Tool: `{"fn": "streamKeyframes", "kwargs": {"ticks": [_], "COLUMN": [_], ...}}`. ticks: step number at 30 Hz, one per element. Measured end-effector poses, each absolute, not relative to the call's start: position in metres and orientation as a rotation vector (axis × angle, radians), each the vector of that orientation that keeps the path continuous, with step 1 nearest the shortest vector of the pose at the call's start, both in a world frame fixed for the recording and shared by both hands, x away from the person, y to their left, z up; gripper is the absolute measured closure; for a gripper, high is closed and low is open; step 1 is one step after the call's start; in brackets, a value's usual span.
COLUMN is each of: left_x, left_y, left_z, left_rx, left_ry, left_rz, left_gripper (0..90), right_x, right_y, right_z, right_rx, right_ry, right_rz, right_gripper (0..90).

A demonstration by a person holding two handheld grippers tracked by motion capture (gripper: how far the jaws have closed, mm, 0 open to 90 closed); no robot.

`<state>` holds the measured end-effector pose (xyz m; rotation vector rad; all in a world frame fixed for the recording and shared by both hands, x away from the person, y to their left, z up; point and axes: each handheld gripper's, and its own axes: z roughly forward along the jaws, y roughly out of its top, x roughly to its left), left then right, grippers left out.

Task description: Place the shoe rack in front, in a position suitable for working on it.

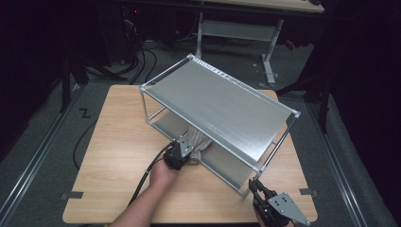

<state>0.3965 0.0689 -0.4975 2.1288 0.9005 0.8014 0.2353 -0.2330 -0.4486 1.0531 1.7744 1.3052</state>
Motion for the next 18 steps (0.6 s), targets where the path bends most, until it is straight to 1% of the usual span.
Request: {"fn": "streamKeyframes", "kwargs": {"ticks": [5, 7, 11, 15, 18], "left_x": [0.390, 0.384, 0.368, 0.348, 0.337], "left_y": [0.072, 0.074, 0.083, 0.092, 0.100], "left_z": [-0.495, -0.496, -0.497, -0.497, -0.498], "left_rx": [2.151, 2.139, 2.120, 2.140, 2.124], "left_ry": [0.894, 0.903, 0.911, 0.875, 0.879], "left_rz": [0.768, 0.765, 0.751, 0.772, 0.739], "left_gripper": [79.2, 79.2, 79.1, 79.1, 79.1], "right_x": [0.233, 0.232, 0.230, 0.229, 0.229], "right_y": [-0.233, -0.232, -0.230, -0.231, -0.232], "right_z": [-0.448, -0.447, -0.446, -0.446, -0.446], "right_rx": [1.061, 1.055, 1.030, 1.030, 1.028], "right_ry": [1.767, 1.764, 1.770, 1.770, 1.775], "right_rz": [1.303, 1.302, 1.292, 1.292, 1.293], "right_gripper": [76.4, 77.9, 79.7, 79.9, 79.8]}}
